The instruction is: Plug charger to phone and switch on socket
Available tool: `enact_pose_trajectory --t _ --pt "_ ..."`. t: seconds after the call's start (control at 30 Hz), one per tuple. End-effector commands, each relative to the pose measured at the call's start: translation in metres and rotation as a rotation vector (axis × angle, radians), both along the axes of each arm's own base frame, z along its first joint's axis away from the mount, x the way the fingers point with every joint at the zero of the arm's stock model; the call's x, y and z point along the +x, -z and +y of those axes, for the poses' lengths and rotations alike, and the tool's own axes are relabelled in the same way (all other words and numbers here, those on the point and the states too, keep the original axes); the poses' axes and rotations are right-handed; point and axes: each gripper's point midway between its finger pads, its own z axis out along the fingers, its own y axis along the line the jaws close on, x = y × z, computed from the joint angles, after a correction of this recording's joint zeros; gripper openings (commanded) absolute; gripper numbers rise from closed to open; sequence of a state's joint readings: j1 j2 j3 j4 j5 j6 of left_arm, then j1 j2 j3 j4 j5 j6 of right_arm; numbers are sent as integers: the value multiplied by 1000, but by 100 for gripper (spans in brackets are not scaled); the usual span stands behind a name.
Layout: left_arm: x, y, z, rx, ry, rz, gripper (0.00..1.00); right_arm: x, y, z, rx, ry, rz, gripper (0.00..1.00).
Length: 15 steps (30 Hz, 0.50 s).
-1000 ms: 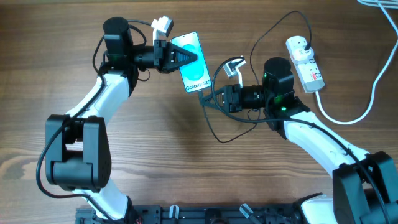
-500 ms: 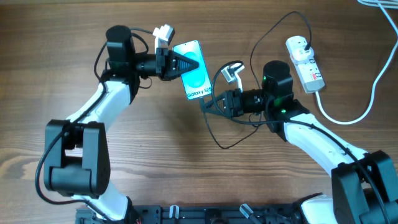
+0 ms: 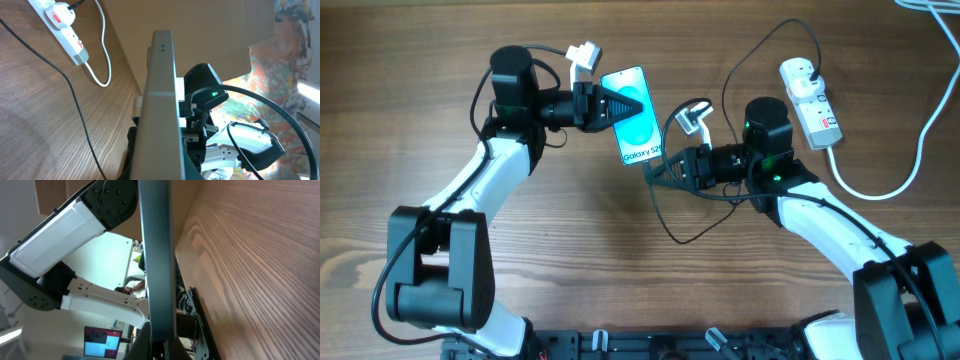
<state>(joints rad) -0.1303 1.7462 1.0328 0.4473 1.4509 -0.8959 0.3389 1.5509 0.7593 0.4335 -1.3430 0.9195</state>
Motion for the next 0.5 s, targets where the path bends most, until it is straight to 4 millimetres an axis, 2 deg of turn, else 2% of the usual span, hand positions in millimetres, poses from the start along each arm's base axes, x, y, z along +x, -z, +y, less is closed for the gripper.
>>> enact_pose_trajectory --t 0.0,0.17,0.47 --pt "-55 2 -28 -32 220 15 4 42 -16 1 -15 170 -109 5" --pt "-62 1 -36 -32 248 18 4 42 -16 1 -15 171 -110 5" --pt "-67 8 -35 -25 249 68 4 46 -24 2 -6 172 -132 5"
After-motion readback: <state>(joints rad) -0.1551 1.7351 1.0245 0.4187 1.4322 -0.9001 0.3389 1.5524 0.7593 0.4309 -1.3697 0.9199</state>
